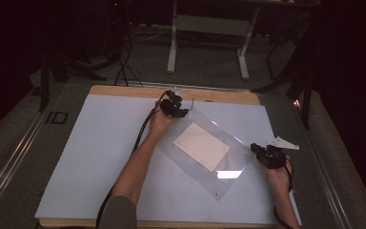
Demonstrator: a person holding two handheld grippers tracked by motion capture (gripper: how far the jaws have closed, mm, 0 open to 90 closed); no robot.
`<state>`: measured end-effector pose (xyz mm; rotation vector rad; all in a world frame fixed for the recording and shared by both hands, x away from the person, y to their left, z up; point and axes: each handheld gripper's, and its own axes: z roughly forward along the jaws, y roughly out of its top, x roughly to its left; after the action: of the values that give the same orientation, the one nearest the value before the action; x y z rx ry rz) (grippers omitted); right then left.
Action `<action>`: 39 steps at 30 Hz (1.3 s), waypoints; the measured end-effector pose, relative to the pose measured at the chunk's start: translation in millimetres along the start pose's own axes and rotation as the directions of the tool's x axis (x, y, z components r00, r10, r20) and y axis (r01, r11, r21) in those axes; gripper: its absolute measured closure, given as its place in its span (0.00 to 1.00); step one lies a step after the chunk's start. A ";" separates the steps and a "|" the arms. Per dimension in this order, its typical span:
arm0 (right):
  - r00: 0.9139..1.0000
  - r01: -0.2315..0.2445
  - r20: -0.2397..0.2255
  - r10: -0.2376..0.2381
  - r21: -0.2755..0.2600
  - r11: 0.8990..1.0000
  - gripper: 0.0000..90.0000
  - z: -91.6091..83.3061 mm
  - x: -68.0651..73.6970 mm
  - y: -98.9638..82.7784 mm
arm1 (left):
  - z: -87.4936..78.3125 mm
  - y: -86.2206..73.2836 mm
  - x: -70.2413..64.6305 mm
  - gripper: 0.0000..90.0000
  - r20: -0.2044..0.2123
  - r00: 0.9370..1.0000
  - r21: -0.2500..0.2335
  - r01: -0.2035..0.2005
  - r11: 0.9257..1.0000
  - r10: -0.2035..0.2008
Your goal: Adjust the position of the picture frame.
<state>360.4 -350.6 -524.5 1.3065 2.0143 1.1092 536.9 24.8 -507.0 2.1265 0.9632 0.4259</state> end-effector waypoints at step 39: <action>0.978 -0.186 -0.103 0.183 -0.016 0.982 0.89 -4.1 -4.6 11.2 | 17.6 18.1 10.3 0.94 0.039 0.994 0.036 0.102 0.994 -0.103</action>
<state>364.9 -353.9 -513.0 1.4757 1.9742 1.3045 562.6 15.9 -505.2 2.0970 1.0576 0.3160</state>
